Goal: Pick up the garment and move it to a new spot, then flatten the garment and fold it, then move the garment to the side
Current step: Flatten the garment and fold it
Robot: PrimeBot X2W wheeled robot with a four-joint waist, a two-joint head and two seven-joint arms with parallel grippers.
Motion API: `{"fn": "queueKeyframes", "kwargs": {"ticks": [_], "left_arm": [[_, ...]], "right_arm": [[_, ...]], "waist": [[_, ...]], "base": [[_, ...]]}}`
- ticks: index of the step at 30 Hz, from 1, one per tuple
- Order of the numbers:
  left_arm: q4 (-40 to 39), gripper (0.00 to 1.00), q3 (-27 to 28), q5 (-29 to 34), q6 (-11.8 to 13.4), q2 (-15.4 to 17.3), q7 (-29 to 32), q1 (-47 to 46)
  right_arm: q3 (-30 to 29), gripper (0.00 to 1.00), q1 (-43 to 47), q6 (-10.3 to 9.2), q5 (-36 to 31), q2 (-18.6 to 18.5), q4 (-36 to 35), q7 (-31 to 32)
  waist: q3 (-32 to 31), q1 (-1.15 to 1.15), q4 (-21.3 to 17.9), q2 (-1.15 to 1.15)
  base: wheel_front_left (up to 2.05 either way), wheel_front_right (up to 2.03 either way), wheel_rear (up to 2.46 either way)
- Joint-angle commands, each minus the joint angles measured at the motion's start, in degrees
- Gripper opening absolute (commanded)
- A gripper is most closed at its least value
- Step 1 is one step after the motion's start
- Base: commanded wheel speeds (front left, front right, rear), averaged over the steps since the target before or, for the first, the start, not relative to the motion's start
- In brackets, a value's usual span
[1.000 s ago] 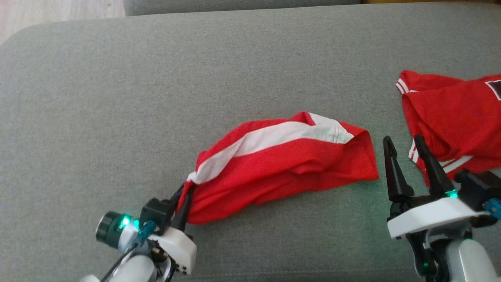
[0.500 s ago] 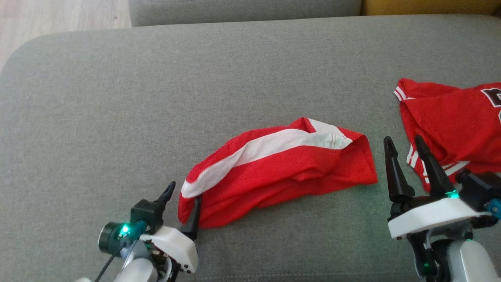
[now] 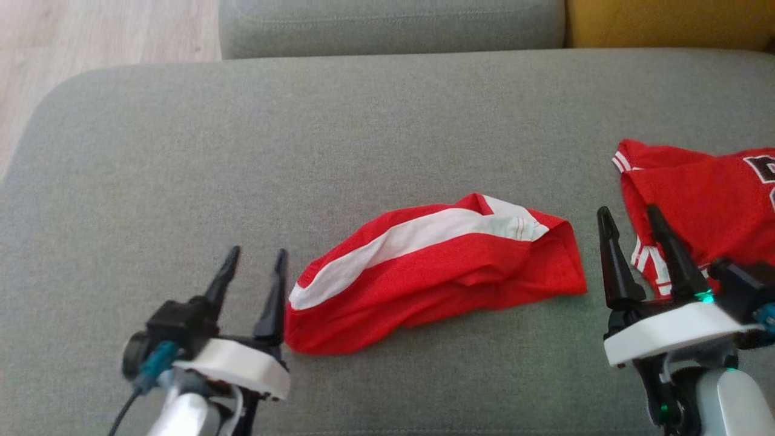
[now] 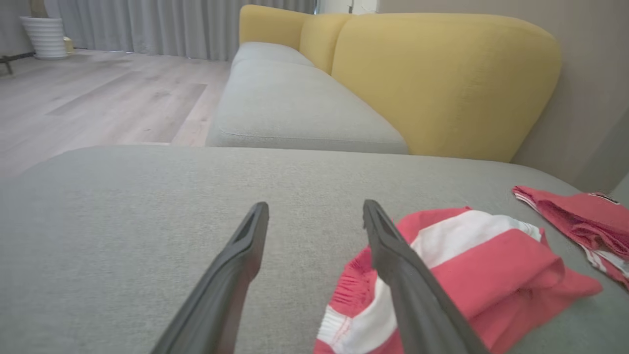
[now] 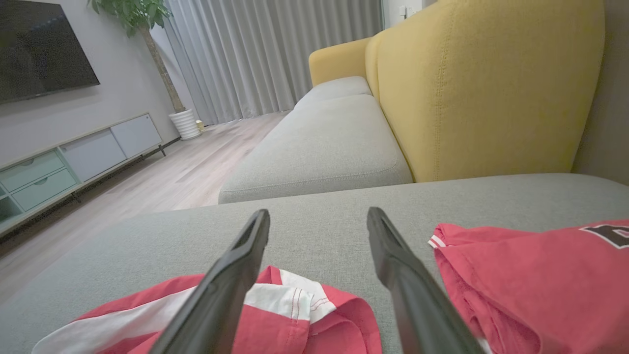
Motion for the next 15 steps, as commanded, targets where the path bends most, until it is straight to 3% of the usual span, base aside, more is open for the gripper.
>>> {"fn": "queueKeyframes", "kwargs": {"ticks": [1,9,15], "left_arm": [[-2.54,1.00,3.24,-0.65,0.95,1.60,-0.03,-0.47],[-6.16,1.00,6.92,-0.44,4.61,5.05,0.64,3.02],[-7.59,1.00,6.45,-0.20,5.44,5.69,1.82,4.92]], "right_arm": [[0.94,1.00,-0.49,-0.05,-0.80,-0.17,-2.29,0.23],[1.01,1.00,1.34,-0.05,-3.69,-0.17,-2.59,1.51],[1.17,1.00,2.33,-0.05,-4.21,-0.17,-2.99,2.19]], "waist": [[-0.63,0.00,-0.01,0.00],[-2.61,0.00,-0.12,0.00],[-3.31,0.00,-0.14,0.00]], "base": [[0.00,0.00,0.00],[0.00,0.00,0.00],[0.00,0.00,0.00]]}}
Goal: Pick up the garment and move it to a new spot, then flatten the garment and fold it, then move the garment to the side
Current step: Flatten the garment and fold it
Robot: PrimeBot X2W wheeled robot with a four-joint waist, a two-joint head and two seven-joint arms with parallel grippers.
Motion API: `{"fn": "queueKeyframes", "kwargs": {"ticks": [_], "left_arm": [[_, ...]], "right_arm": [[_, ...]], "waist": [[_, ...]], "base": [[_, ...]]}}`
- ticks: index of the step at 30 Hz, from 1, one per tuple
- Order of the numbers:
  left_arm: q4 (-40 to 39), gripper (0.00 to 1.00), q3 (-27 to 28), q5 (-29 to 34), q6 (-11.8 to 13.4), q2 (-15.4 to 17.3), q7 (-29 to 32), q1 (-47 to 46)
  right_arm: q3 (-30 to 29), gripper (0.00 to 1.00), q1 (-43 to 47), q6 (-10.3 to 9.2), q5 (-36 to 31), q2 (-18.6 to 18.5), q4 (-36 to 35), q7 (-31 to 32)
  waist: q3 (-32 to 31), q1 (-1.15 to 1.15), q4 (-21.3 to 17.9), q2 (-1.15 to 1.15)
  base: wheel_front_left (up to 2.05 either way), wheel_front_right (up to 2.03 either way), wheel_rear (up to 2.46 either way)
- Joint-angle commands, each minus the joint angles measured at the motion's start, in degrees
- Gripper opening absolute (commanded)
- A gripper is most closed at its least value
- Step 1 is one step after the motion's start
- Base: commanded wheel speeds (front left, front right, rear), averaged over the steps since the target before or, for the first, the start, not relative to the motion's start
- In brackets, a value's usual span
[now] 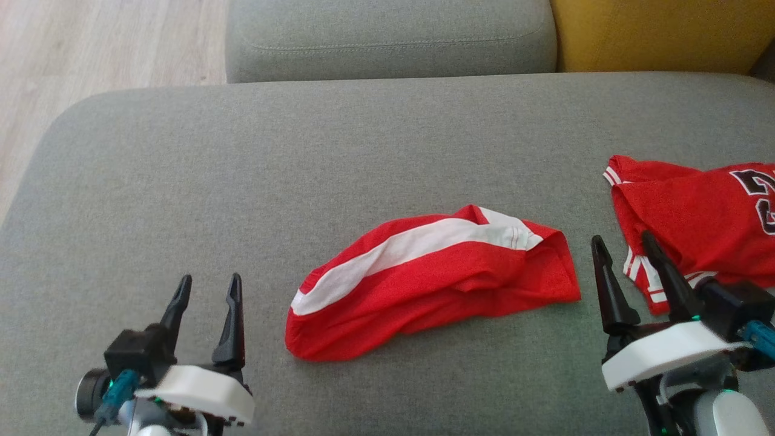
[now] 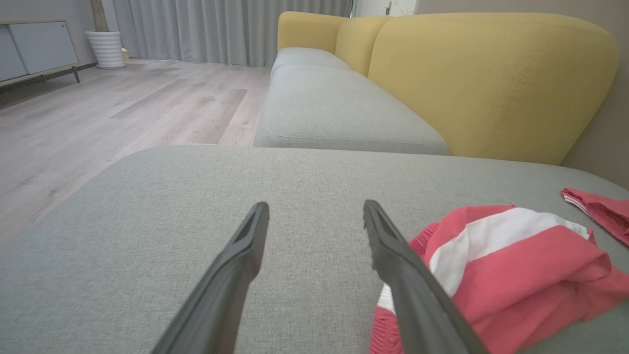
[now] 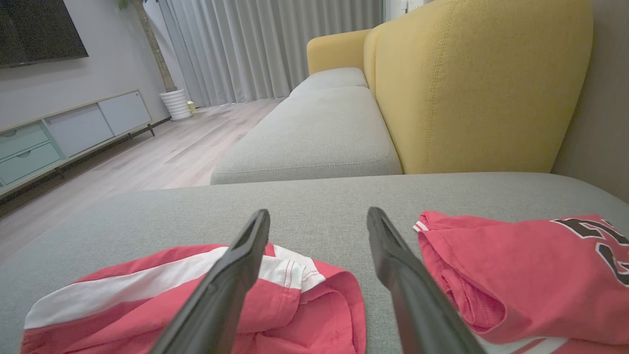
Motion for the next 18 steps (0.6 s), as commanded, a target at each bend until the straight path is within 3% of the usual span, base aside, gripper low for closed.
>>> {"fn": "queueKeyframes", "kwargs": {"ticks": [1,18], "left_arm": [[-2.30,1.00,2.22,0.53,0.54,1.48,0.30,-1.77],[-1.66,1.00,1.31,0.00,-0.08,1.41,0.14,-2.66]], "right_arm": [[1.29,1.00,-1.19,-0.05,-0.08,-0.19,-2.49,0.28],[1.39,1.00,-1.31,-0.05,-0.54,-0.19,-2.63,1.07]], "waist": [[-0.05,0.00,-0.05,0.00],[0.55,0.00,0.35,0.00]], "base": [[0.00,0.00,0.00],[0.00,0.00,0.00]]}}
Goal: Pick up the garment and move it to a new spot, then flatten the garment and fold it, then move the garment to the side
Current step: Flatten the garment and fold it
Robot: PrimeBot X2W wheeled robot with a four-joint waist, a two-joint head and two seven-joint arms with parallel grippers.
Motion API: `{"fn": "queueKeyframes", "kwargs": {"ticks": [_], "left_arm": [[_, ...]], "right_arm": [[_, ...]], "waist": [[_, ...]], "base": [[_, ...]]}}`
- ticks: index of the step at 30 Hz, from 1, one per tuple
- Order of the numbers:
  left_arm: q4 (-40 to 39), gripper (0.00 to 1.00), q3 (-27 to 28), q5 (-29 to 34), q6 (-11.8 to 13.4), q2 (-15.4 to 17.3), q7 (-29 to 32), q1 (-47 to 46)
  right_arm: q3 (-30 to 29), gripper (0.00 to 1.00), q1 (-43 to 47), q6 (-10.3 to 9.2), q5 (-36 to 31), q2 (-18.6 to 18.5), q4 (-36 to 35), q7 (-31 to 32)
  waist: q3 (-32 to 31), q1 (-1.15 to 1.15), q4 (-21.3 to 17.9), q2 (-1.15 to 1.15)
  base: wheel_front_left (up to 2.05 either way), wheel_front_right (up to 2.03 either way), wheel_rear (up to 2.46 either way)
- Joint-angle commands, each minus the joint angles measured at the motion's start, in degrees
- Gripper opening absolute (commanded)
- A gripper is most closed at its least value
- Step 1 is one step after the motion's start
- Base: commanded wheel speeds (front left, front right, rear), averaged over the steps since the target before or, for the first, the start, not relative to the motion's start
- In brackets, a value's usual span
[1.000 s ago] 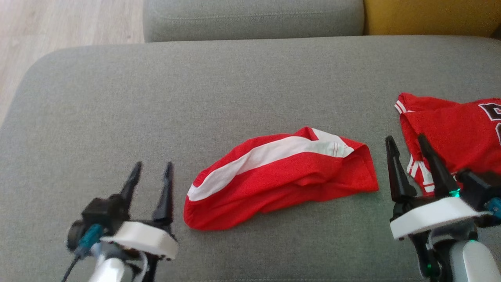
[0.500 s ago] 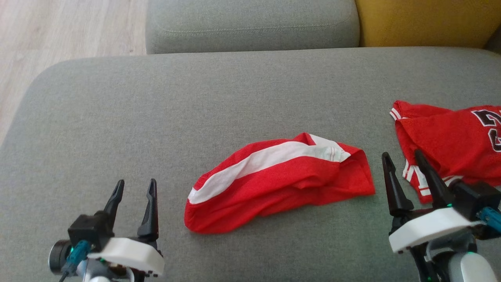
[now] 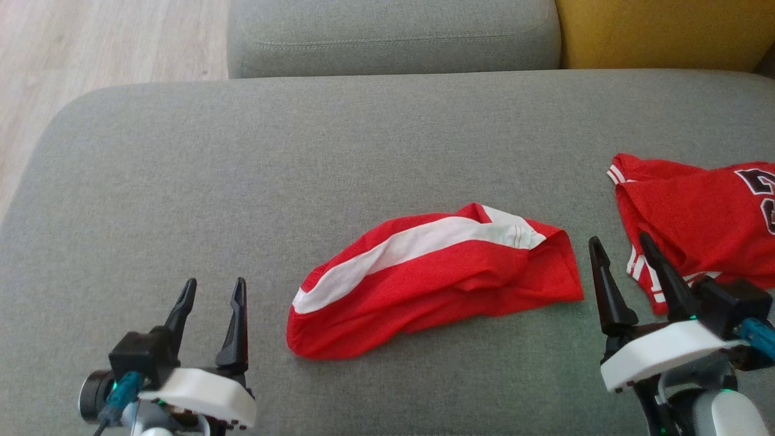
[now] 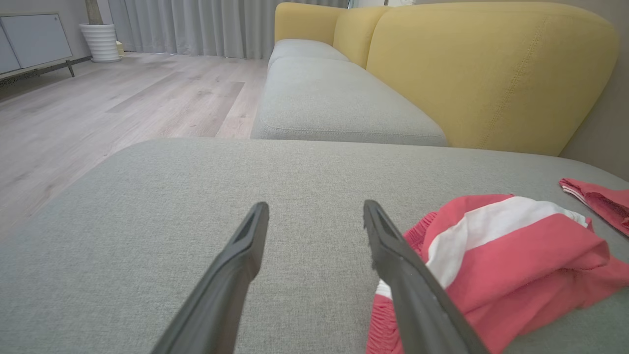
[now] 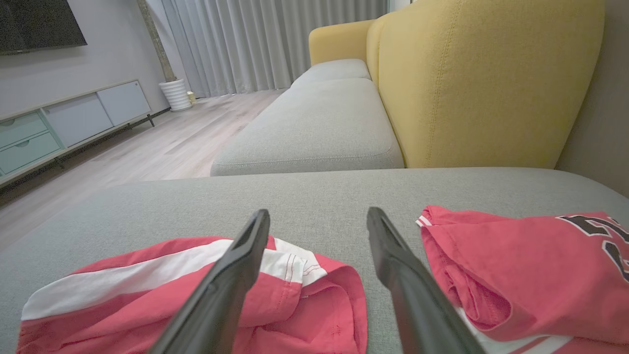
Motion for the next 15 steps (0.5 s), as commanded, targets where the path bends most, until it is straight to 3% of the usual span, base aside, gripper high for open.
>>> {"fn": "queueKeyframes", "kwargs": {"ticks": [1,8,15], "left_arm": [[-1.54,1.00,1.87,-0.16,0.00,1.17,-0.28,-3.07],[-1.35,1.00,0.10,-0.40,-1.46,1.17,1.05,-4.10],[2.30,1.00,-4.95,-2.46,-6.96,-0.47,6.86,-8.76]], "right_arm": [[1.28,1.00,-1.31,-0.05,0.31,-0.20,-2.27,-0.10],[1.14,1.00,-1.27,-0.05,0.85,-0.20,-2.14,-0.13],[1.38,1.00,-1.64,-0.05,0.99,-0.20,-1.97,0.10]], "waist": [[-0.05,0.00,0.00,0.00],[0.28,0.00,-0.02,0.00],[1.52,0.00,-0.04,0.00]], "base": [[0.00,0.00,0.00],[0.00,0.00,0.00],[0.00,0.00,0.00]]}}
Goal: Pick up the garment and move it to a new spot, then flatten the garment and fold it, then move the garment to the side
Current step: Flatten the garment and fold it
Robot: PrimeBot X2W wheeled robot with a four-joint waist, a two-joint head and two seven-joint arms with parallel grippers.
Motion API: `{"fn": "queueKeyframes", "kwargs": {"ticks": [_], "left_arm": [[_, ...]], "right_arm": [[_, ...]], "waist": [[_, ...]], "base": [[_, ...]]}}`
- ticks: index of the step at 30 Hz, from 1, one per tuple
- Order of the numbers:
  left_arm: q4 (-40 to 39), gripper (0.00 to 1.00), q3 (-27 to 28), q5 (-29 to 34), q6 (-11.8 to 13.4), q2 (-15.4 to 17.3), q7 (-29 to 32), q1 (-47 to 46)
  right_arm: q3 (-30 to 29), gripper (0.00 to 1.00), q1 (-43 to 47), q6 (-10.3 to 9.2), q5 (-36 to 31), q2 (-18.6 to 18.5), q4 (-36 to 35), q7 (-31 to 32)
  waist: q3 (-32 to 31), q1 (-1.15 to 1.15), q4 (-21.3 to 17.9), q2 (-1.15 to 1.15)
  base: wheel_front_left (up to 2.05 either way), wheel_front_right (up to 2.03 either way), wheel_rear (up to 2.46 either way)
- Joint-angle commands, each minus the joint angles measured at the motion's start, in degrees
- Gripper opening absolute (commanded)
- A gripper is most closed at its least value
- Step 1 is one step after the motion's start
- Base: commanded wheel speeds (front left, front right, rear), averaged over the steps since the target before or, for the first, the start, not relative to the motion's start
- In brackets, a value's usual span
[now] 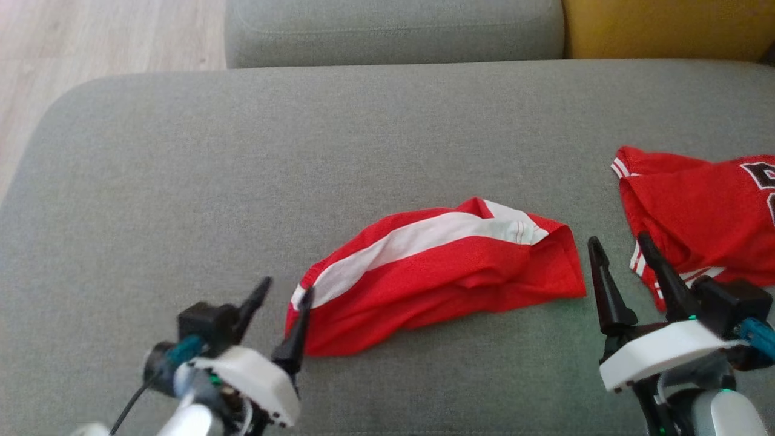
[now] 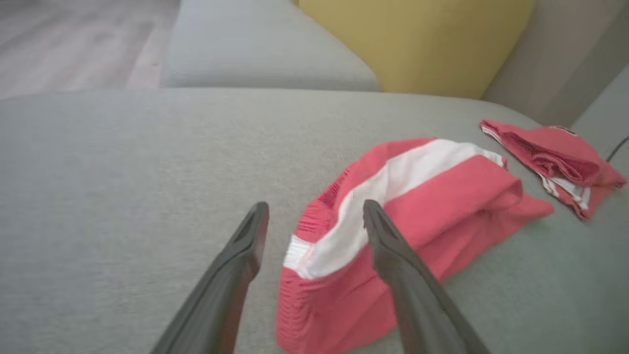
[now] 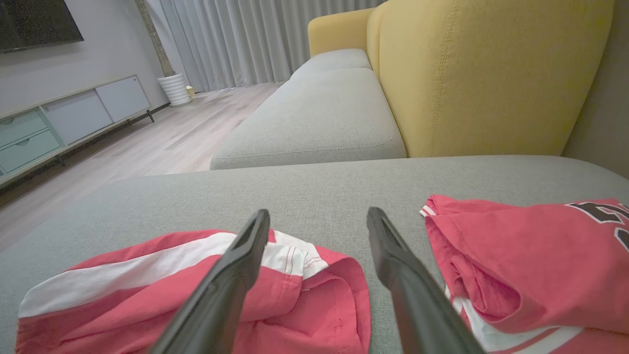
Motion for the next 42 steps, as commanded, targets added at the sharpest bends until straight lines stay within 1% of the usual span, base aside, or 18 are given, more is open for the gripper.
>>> {"fn": "queueKeyframes", "kwargs": {"ticks": [1,3,6,7,8,15,18,23,26,33,34,35,36,39,42], "left_arm": [[0.42,1.00,0.80,-1.13,-1.52,-0.26,1.85,-4.45],[3.22,1.00,0.00,-2.30,-2.87,-1.00,3.54,-5.74],[7.27,1.00,-0.42,-3.44,-3.94,-1.68,4.95,-7.24],[8.22,0.60,-0.39,-3.66,-4.14,-1.84,4.97,-7.68],[8.95,0.00,-0.35,-3.82,-4.35,-2.00,4.77,-8.09],[11.17,0.00,-0.22,-4.05,-5.09,-2.12,3.37,-9.57],[11.57,0.00,-0.50,-3.83,-5.38,-2.26,2.89,-10.41],[12.14,0.00,-1.41,-3.28,-5.96,-3.08,1.86,-12.06],[12.80,0.00,-2.25,-2.78,-6.58,-3.80,1.11,-13.64],[14.56,0.00,-3.10,-2.55,-7.54,-4.86,-0.63,-15.55],[14.77,0.00,-3.13,-2.56,-7.61,-4.94,-0.88,-15.69],[14.98,0.00,-3.14,-2.59,-7.68,-4.95,-1.13,-15.79],[15.19,0.00,-3.14,-2.61,-7.74,-4.92,-1.39,-15.84],[15.44,0.00,-2.91,-2.43,-7.50,-4.87,-2.84,-15.93],[14.95,0.00,-2.34,-2.11,-7.04,-4.43,-4.45,-16.13]], "right_arm": [[1.50,1.00,-1.75,-0.05,0.48,-0.21,-1.92,0.14],[1.75,1.00,-1.95,-0.05,0.71,-0.21,-1.61,0.17],[2.12,1.00,-2.26,-0.05,0.83,-0.21,-1.15,0.13],[2.15,1.00,-2.33,-0.05,0.86,-0.21,-1.02,0.17],[2.09,1.00,-2.38,-0.05,0.92,-0.21,-0.95,0.16],[1.07,1.00,-3.22,-0.05,0.51,-0.21,0.32,0.82],[1.31,1.00,-5.54,-0.05,0.00,-0.60,2.56,2.03],[4.67,1.00,-11.62,-0.05,1.27,-3.12,9.47,4.58],[7.81,1.00,-16.79,-0.05,2.95,-4.44,16.80,6.42],[10.49,1.00,-22.22,-0.05,4.93,-5.32,26.88,8.34],[10.88,0.72,-22.71,-0.05,5.45,-5.30,27.83,8.49],[11.41,0.27,-23.17,-0.05,6.01,-5.32,28.52,8.52],[11.88,0.00,-23.57,-0.05,6.40,-5.49,29.00,8.20],[12.74,0.00,-24.13,-0.05,6.90,-6.22,29.42,6.70],[12.85,0.00,-23.95,-0.05,6.72,-6.87,27.42,4.02]], "waist": [[0.55,0.00,-0.19,0.00],[0.91,0.00,-0.43,0.00],[1.45,0.00,-1.02,0.00],[1.63,0.00,-1.21,0.00],[1.76,0.00,-1.30,0.00],[2.50,0.00,-1.10,0.00],[3.09,0.00,-0.46,0.00],[4.30,0.00,1.20,0.00],[5.38,0.00,2.46,0.00],[6.36,0.00,3.83,0.00],[6.43,0.00,3.90,0.00],[6.48,0.00,3.93,0.00],[6.48,0.00,3.91,0.00],[6.32,0.00,3.93,0.00],[6.09,0.00,3.78,0.00]], "base": [[0.00,0.00,0.00],[0.00,0.00,0.00],[0.00,0.00,0.00],[0.00,0.00,0.00],[0.00,0.00,0.00],[0.00,0.00,0.00],[0.00,0.00,0.00],[0.00,0.00,0.00],[0.00,0.00,0.00],[0.00,0.00,0.00],[0.00,0.00,0.00],[0.00,0.00,0.00],[0.00,0.00,0.00],[0.00,0.00,0.00],[0.00,0.00,0.00]]}}
